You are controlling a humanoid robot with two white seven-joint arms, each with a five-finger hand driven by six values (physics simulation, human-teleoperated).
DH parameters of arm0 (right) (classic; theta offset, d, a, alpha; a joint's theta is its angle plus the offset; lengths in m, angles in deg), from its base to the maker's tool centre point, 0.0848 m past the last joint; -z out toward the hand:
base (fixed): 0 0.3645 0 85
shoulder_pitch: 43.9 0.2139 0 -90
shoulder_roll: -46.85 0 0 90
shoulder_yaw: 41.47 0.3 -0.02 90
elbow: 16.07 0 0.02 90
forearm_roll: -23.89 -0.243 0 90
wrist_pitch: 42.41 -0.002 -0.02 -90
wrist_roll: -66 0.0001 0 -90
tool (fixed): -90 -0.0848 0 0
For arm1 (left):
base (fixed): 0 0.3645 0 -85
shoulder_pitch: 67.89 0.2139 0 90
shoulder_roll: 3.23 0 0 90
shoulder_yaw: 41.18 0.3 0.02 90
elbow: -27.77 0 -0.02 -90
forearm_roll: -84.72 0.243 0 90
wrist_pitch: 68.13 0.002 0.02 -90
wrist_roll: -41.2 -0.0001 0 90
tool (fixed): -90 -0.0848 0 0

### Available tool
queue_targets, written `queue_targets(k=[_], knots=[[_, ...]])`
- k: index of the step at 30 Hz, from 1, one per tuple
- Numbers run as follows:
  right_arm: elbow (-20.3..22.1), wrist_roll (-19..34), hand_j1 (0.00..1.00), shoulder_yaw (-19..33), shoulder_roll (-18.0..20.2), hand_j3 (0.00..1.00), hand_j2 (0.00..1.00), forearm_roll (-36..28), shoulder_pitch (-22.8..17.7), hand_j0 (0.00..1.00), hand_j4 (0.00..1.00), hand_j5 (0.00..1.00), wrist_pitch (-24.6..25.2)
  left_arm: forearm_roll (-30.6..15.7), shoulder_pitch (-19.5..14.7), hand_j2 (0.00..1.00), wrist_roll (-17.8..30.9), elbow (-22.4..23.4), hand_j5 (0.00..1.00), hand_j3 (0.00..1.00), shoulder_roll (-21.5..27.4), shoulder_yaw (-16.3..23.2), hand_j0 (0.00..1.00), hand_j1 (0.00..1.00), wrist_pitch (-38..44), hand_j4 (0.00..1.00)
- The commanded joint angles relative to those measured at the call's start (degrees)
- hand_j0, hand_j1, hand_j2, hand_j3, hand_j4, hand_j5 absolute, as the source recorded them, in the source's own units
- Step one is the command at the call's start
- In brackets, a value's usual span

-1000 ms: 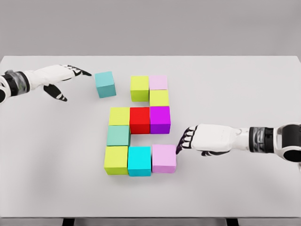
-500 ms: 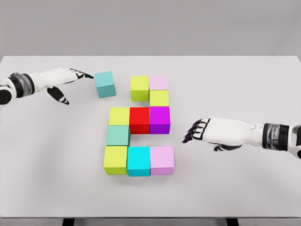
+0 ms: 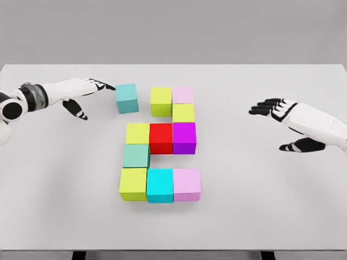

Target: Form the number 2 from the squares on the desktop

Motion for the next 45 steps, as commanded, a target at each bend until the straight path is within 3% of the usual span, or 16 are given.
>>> queue_targets(k=[1,23,38,45], knots=[[-0.22,-0.15,1.00,0.47,-0.64,1.00,1.00,0.60,0.00,1.00,1.00,1.00,0.17,-0.38,0.00,1.00,0.17,-0.16,1.00,1.00,-0.34,-0.10,1.00,1.00,0.14,1.00],[-3.12,-0.15,1.00,0.03,-2.14,1.00,1.00,0.60,-0.53,1.00,1.00,1.00,0.17,-0.47,0.44,1.00,0.17,-0.33,1.00,1.00,0.54,-0.71,1.00,1.00,0.14,1.00],[-3.12,-0.15,1.00,0.12,-2.14,1.00,1.00,0.60,-0.53,1.00,1.00,1.00,0.17,-0.47,0.26,1.00,0.17,-0.69,1.00,1.00,0.36,2.37,1.00,1.00,0.14,1.00],[-3.56,-0.15,1.00,0.12,-2.14,1.00,1.00,0.60,-0.53,1.00,1.00,1.00,0.17,-0.12,-0.09,0.75,0.26,-0.77,0.75,0.75,0.54,2.28,0.75,0.75,0.14,0.75]])
